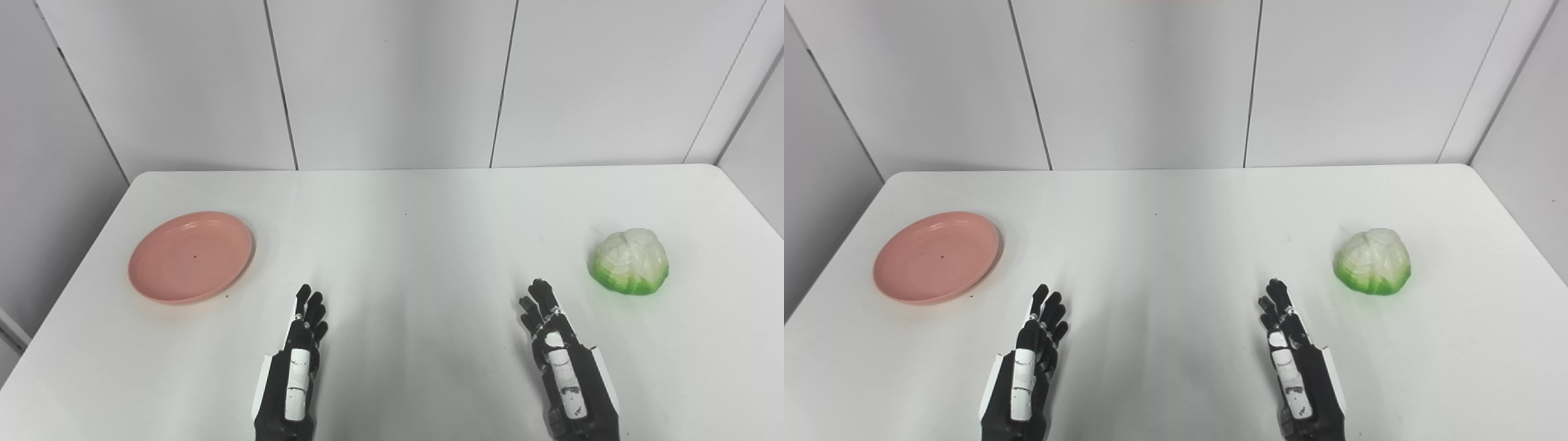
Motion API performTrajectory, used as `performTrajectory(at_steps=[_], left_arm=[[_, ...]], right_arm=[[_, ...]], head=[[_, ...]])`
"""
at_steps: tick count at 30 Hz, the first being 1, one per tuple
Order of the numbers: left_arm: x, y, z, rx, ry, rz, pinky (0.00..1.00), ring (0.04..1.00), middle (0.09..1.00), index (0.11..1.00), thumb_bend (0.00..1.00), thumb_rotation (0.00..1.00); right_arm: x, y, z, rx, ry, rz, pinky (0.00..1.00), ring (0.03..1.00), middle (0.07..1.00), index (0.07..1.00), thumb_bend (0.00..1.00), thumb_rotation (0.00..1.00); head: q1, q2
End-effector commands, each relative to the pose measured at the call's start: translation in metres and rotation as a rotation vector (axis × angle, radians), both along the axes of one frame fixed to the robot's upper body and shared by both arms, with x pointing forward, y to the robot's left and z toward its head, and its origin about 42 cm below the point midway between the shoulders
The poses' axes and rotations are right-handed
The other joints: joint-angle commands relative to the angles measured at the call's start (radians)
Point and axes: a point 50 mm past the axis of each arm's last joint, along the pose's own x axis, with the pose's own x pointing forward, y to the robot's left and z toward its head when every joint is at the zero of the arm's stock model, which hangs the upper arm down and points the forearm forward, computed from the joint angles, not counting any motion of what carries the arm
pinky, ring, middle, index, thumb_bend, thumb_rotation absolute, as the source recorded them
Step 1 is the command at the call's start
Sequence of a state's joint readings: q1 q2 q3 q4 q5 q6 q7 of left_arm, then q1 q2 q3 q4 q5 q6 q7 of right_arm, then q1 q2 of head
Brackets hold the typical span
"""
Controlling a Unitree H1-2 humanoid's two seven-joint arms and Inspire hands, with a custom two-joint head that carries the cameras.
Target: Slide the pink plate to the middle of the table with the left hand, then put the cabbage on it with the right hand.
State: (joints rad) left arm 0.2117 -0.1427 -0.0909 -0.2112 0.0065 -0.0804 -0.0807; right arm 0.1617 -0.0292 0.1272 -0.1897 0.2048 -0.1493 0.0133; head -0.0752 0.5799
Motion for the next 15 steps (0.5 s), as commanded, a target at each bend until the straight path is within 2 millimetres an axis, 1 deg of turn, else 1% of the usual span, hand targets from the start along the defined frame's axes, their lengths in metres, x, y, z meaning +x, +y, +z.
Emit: performTrajectory(at_steps=[1,11,15], left_arm=[[-0.0137,0.0147,-0.0075,0.061,0.001,-0.001,1.0,1.0,1.0,1.0,0.8,1.0],[-0.0066,0.012,-0.005,0.069,-0.011,0.005,1.0,1.0,1.0,1.0,0.82,1.0],[-0.0038,0.0103,-0.004,0.077,-0.011,0.014,1.0,1.0,1.0,1.0,0.83,1.0]], right_arm=[[-0.0285,0.0057,-0.0147,0.045,0.067,-0.024,1.0,0.961,0.975,0.953,0.81,0.83],[-0.0244,0.003,-0.0168,0.026,0.062,-0.023,0.99,0.955,0.973,0.949,0.8,0.84],[-0.0221,0.0013,-0.0174,0.025,0.063,-0.02,1.0,0.961,0.979,0.953,0.82,0.83]], head=[[0.001,0.001],[0.002,-0.001],[0.01,-0.003]])
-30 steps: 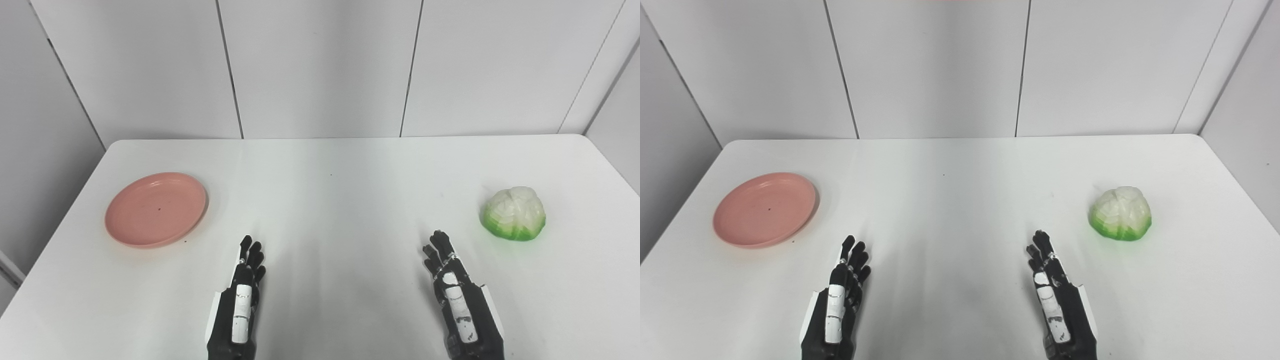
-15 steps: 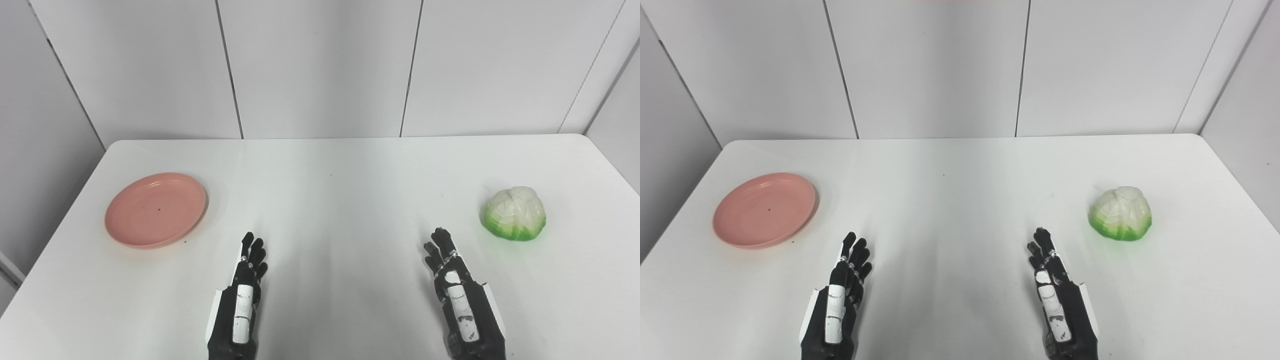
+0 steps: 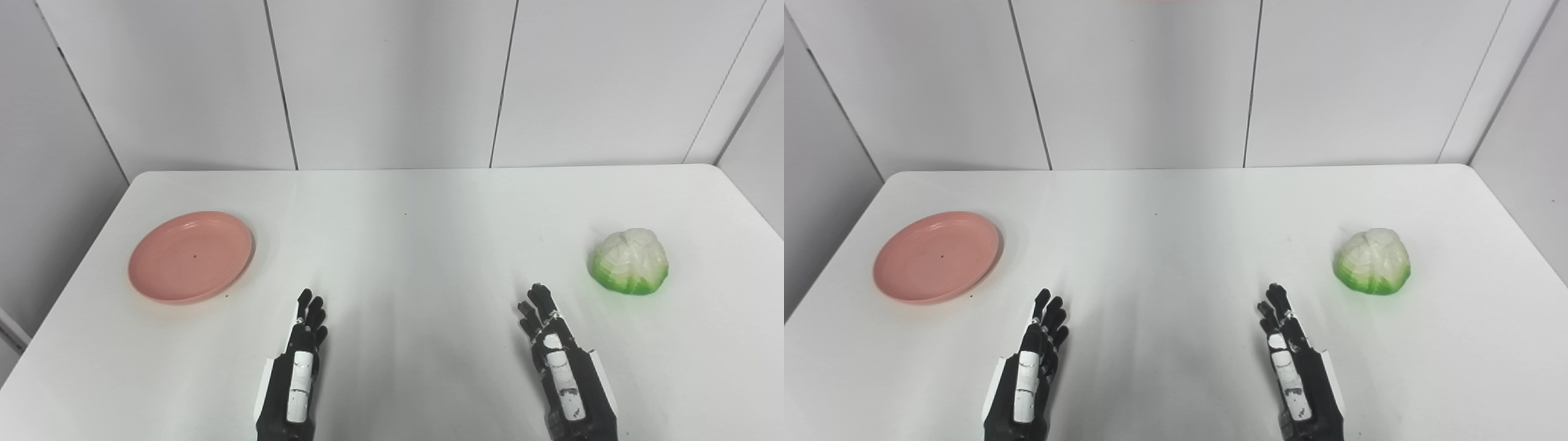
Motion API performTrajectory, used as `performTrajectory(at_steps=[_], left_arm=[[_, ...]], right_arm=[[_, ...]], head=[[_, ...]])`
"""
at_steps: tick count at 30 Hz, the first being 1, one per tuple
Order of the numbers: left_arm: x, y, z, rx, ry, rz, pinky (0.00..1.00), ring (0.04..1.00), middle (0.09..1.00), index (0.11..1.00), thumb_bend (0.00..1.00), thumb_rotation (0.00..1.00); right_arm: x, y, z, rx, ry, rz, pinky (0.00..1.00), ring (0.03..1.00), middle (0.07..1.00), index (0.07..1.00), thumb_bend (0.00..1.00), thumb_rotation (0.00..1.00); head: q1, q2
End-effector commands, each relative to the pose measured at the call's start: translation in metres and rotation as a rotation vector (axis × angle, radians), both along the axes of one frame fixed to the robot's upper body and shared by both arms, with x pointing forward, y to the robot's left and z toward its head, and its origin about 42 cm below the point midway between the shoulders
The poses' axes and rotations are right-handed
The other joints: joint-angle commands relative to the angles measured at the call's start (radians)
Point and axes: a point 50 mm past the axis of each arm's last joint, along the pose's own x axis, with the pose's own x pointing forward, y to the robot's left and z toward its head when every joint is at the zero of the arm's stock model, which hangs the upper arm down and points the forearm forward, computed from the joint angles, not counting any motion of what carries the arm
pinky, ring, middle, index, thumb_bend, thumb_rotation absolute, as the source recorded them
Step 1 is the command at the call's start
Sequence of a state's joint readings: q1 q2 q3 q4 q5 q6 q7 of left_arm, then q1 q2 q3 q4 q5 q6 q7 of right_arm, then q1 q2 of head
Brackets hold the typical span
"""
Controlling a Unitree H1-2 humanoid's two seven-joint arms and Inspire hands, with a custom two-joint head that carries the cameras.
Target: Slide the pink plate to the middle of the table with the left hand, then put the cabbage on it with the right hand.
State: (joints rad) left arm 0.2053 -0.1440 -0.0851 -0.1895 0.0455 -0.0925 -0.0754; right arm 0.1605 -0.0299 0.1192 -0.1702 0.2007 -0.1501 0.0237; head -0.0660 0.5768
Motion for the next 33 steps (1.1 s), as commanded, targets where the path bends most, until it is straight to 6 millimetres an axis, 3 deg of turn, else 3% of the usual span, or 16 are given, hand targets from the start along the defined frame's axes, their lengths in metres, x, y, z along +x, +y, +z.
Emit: performTrajectory(at_steps=[1,17,33], left_arm=[[-0.005,0.01,0.0,0.042,-0.017,0.008,1.0,1.0,1.0,1.0,0.84,1.0],[-0.008,0.006,-0.002,0.098,-0.055,0.027,1.0,1.0,1.0,1.0,0.83,1.0],[-0.009,-0.016,-0.018,0.15,-0.096,0.034,1.0,0.997,0.993,1.0,0.74,1.0]], right_arm=[[-0.022,0.003,-0.013,0.034,0.048,-0.024,1.0,0.961,0.979,0.953,0.83,0.83],[-0.026,-0.001,-0.014,0.045,0.054,-0.017,1.0,0.964,0.976,0.954,0.83,0.83],[-0.024,-0.025,-0.035,0.031,0.05,-0.008,1.0,0.994,1.0,0.995,0.81,0.9]], head=[[0.002,0.0],[0.031,-0.006],[0.189,-0.122]])
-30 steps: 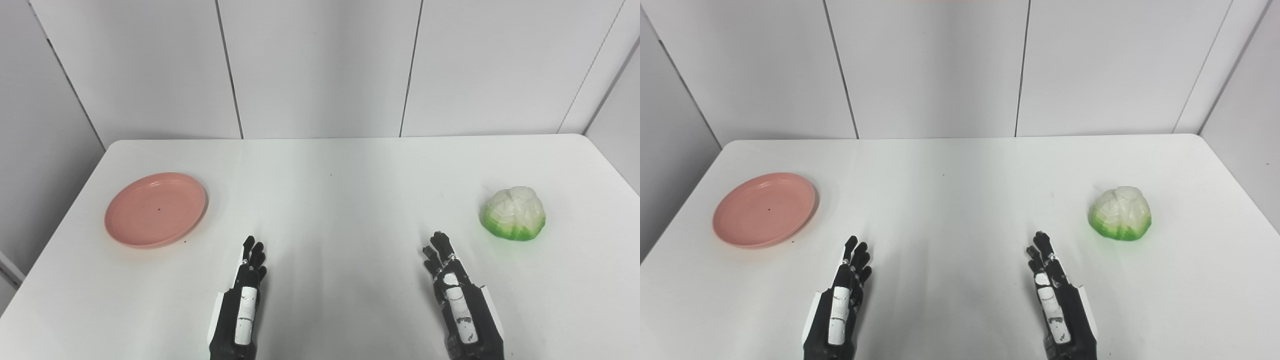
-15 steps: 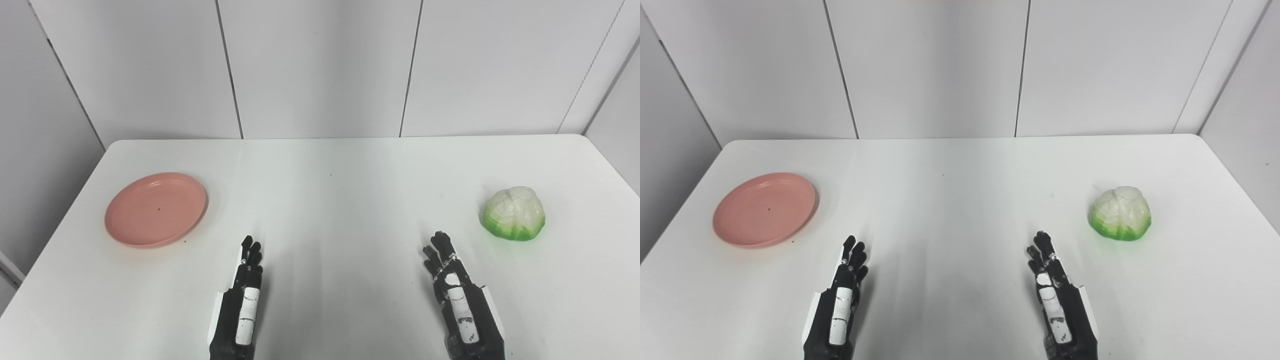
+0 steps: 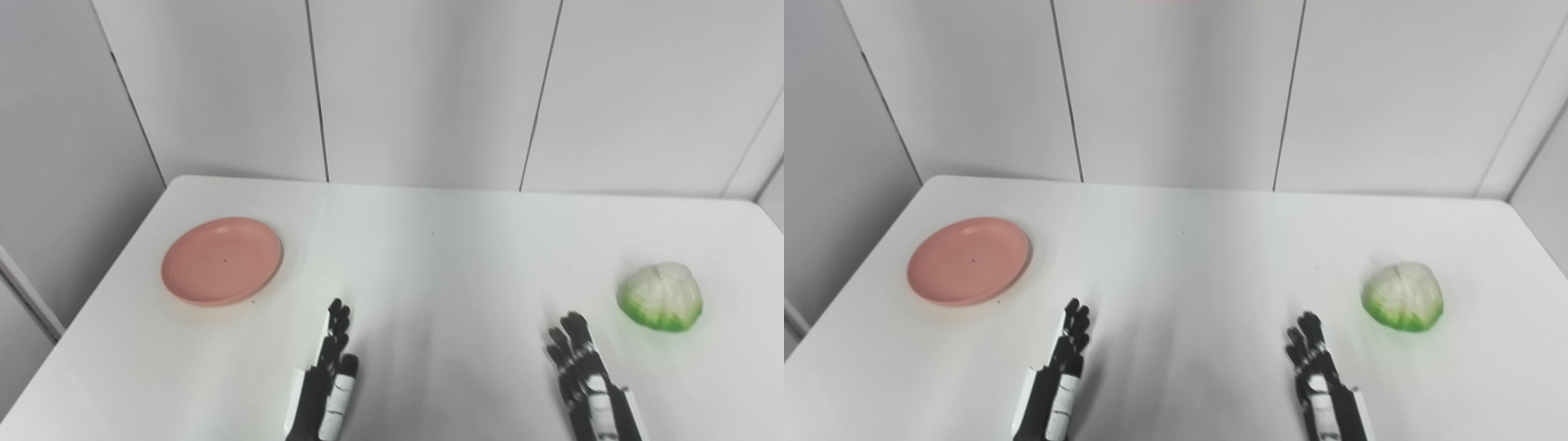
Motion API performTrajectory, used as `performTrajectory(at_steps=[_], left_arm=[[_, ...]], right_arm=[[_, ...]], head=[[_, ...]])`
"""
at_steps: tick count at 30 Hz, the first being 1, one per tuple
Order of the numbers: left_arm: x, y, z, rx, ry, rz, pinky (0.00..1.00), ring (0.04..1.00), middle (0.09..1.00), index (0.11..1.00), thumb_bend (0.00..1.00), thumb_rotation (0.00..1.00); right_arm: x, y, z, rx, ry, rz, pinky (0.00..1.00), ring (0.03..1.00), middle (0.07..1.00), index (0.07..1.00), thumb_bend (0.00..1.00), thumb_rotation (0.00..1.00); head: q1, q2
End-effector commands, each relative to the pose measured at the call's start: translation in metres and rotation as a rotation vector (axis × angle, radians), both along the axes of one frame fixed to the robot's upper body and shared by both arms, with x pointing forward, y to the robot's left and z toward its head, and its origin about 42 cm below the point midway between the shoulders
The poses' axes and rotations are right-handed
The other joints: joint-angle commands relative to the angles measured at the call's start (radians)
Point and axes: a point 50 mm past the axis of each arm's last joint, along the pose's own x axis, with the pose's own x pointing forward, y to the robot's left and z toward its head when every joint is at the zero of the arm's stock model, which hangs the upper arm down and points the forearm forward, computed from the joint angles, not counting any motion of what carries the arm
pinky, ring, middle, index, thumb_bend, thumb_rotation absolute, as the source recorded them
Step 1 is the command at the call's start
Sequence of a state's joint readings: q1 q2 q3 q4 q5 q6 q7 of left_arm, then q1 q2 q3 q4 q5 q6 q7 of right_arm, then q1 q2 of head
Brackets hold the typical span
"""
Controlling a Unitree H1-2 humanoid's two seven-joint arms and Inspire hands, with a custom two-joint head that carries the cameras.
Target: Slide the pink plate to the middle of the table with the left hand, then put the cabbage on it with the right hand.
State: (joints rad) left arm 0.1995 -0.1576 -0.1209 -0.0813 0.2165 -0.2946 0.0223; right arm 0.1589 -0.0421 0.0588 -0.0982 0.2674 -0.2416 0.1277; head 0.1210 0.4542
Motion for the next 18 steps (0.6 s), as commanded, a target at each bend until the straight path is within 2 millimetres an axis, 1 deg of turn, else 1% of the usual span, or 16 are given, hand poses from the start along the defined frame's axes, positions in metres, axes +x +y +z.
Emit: performTrajectory(at_steps=[1,4,9,10,18], left_arm=[[-0.0073,-0.0015,-0.0068,0.018,0.014,-0.007,1.0,0.994,0.989,0.999,0.73,1.0],[-0.0074,-0.0045,-0.0074,0.016,0.018,-0.005,0.97,0.982,0.977,0.989,0.72,1.0],[-0.0083,-0.0064,-0.0097,0.01,0.019,-0.004,0.95,0.974,0.969,0.981,0.72,0.98],[-0.0083,-0.0066,-0.01,0.01,0.019,-0.003,0.94,0.972,0.968,0.98,0.72,0.98],[-0.0071,-0.0041,-0.0115,0.007,0.022,-0.003,0.92,0.965,0.966,0.981,0.72,0.98]], right_arm=[[-0.0233,-0.0089,-0.0235,-0.002,0.089,-0.028,1.0,0.995,1.0,0.996,0.8,0.9],[-0.0236,-0.0121,-0.0248,-0.012,0.089,-0.028,1.0,0.999,1.0,0.999,0.78,0.94],[-0.0244,-0.0146,-0.027,-0.013,0.082,-0.02,1.0,1.0,1.0,1.0,0.77,0.95],[-0.0245,-0.0147,-0.0274,-0.012,0.085,-0.019,1.0,1.0,1.0,1.0,0.76,0.97],[-0.0237,-0.0117,-0.0292,-0.012,0.083,-0.015,1.0,1.0,1.0,0.998,0.75,0.97]], head=[[0.008,-0.004],[0.022,-0.013],[0.032,-0.023],[0.033,-0.025],[0.014,-0.032]])
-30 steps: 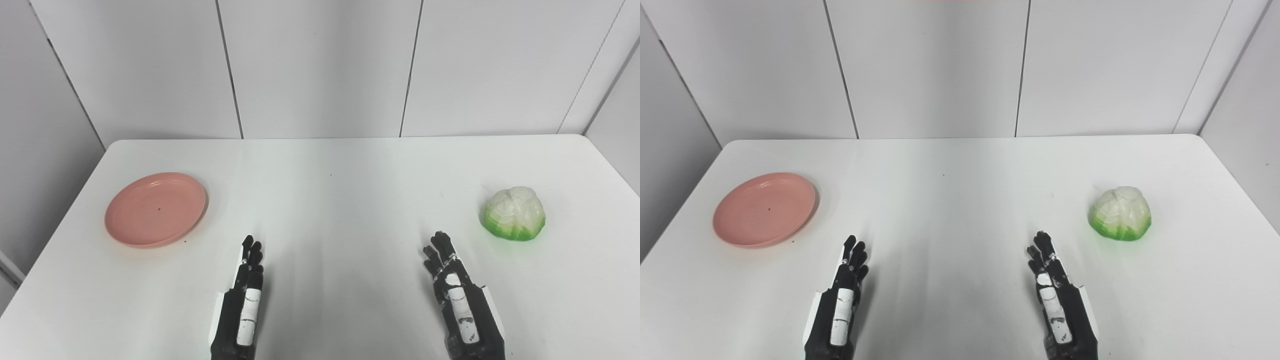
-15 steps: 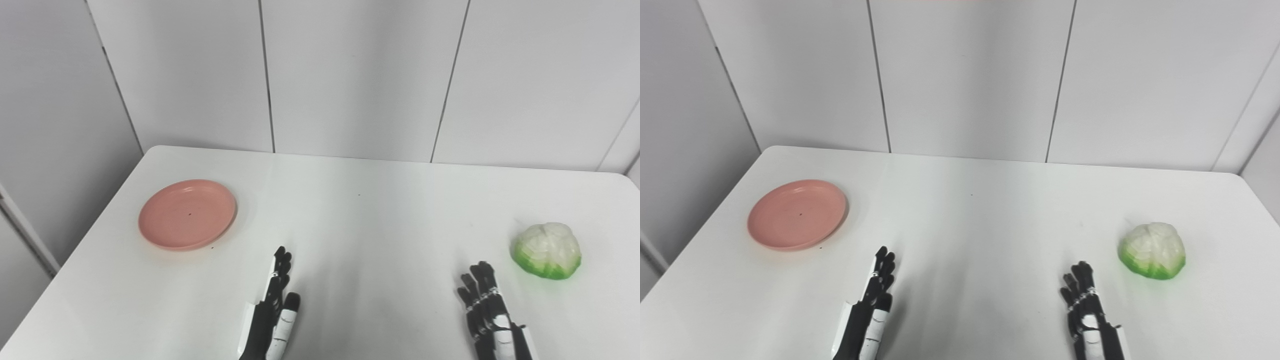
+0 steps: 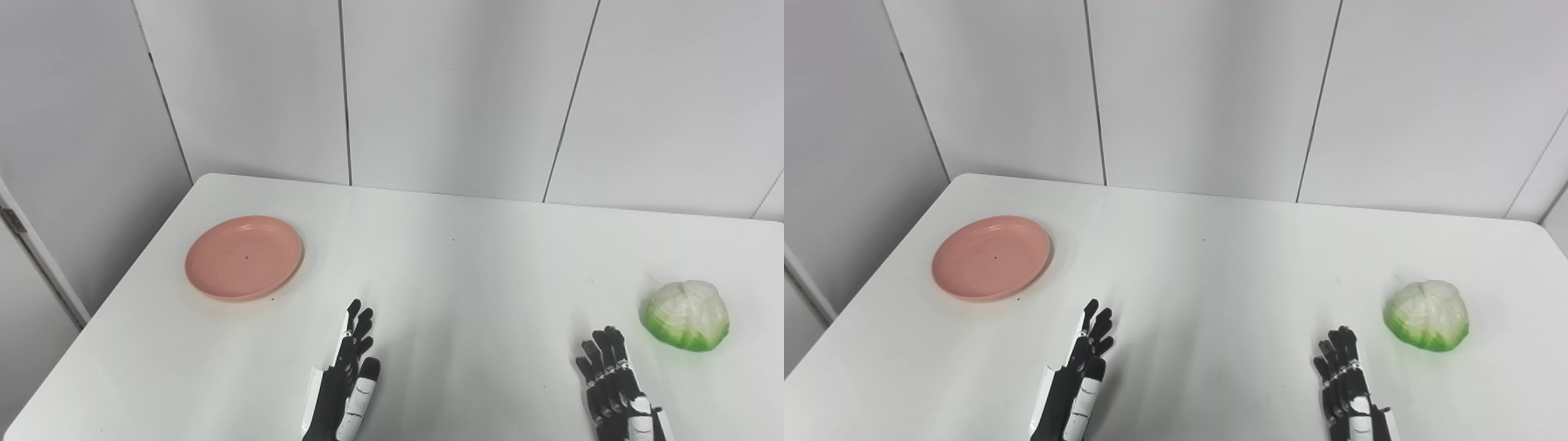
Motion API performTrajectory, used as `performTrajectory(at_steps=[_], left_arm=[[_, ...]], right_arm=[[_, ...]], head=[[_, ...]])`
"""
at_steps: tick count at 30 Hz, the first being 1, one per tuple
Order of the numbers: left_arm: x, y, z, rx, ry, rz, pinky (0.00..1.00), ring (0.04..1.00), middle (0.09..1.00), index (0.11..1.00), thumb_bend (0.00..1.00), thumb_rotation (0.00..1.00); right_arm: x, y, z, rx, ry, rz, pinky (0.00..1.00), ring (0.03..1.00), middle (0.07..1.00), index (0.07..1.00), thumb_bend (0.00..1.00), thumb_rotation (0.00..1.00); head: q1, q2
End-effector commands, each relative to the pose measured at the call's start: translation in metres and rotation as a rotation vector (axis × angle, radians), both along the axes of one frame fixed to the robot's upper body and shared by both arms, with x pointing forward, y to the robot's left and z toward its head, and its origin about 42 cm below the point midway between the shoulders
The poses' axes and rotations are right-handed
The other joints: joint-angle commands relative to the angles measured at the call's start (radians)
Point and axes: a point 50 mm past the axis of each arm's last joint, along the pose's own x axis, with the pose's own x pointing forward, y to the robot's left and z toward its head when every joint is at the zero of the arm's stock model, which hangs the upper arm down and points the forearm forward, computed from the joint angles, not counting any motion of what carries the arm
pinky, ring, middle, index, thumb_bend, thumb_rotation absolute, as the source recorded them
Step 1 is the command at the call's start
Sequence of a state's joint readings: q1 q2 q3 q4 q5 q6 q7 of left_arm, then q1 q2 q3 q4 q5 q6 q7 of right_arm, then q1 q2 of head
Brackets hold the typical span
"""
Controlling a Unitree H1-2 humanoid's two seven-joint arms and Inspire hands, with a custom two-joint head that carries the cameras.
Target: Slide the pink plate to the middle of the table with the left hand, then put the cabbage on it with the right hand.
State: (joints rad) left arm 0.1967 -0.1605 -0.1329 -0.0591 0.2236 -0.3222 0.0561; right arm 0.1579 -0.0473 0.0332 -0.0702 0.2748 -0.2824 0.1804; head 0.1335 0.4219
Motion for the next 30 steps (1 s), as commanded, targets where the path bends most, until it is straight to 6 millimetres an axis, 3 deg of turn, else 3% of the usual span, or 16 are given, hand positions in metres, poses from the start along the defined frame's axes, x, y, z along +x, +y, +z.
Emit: performTrajectory(at_steps=[1,12,19,22,30], left_arm=[[-0.007,0.0,-0.009,0.013,0.034,-0.019,0.93,0.965,0.964,0.982,0.71,0.98],[-0.002,0.005,-0.002,0.004,-0.003,-0.018,0.95,0.964,0.962,0.996,0.75,0.98],[0.012,0.012,0.009,-0.016,-0.046,-0.022,0.99,0.951,0.955,0.998,0.78,0.97],[0.022,0.021,0.018,-0.045,-0.084,0.001,1.0,0.934,0.916,0.981,0.82,0.96],[0.051,0.045,0.056,-0.131,-0.177,0.018,1.0,0.934,0.923,0.926,0.92,0.95]], right_arm=[[-0.023,-0.004,-0.025,-0.001,0.109,-0.03,1.0,1.0,1.0,0.999,0.75,0.97],[-0.02,0.0,-0.026,0.014,0.117,-0.025,1.0,0.997,0.996,0.985,0.79,0.94],[-0.02,0.002,-0.024,0.01,0.121,-0.031,1.0,0.991,0.985,0.983,0.81,0.93],[-0.02,0.003,-0.024,0.013,0.124,-0.038,1.0,0.979,0.972,0.975,0.81,0.91],[-0.022,0.002,-0.025,0.019,0.132,-0.038,1.0,0.966,0.965,0.967,0.81,0.88]], head=[[0.001,0.001],[-0.012,0.008],[-0.028,0.026],[-0.043,0.032],[-0.046,0.04]])
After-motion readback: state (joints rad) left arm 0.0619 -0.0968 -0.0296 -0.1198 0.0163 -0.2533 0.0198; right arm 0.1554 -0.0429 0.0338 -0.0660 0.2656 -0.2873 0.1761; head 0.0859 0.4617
